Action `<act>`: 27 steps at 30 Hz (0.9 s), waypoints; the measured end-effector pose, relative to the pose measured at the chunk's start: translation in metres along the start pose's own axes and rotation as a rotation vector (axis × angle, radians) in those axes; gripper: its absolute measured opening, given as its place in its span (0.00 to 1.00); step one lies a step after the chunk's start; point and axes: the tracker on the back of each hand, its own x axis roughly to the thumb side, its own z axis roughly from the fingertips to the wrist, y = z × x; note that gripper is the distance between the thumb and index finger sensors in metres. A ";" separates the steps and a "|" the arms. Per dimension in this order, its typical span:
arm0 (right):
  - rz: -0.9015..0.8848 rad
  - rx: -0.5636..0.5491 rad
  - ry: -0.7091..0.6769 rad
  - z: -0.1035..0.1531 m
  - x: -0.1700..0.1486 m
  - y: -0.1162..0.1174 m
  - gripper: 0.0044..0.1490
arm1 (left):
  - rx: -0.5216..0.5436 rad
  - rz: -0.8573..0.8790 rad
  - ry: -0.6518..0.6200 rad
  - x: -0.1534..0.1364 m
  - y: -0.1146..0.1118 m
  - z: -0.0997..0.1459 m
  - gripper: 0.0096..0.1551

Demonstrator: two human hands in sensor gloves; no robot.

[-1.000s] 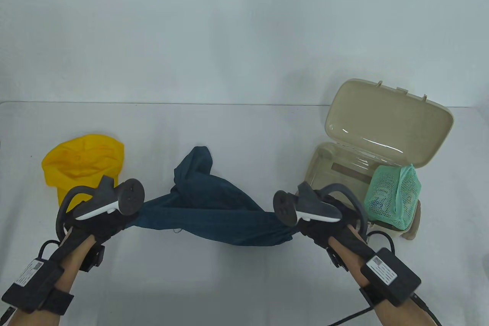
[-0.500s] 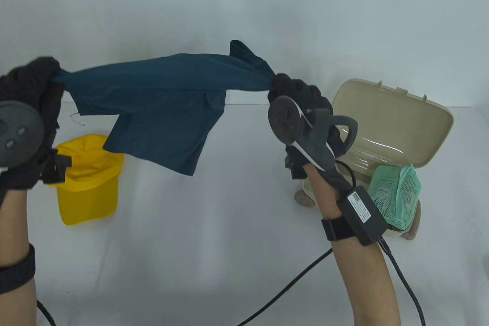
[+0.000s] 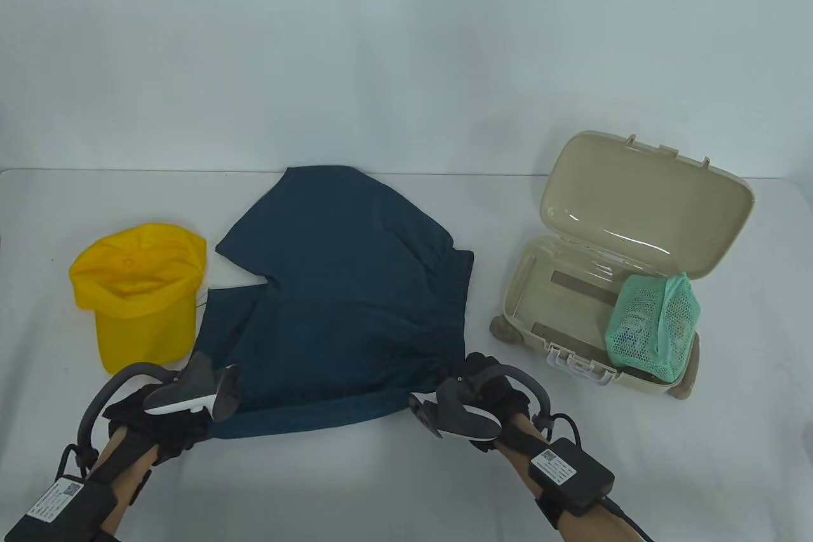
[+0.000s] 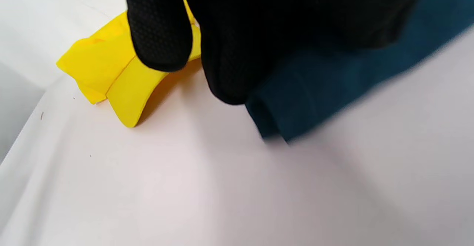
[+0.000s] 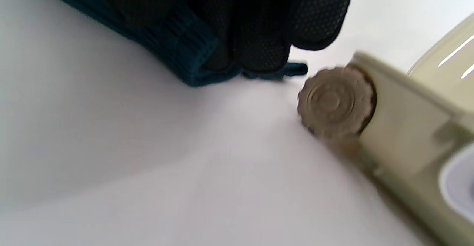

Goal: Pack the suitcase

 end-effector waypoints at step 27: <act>-0.283 0.354 -0.013 -0.032 -0.013 -0.007 0.55 | -0.089 0.211 -0.017 0.010 -0.015 -0.040 0.62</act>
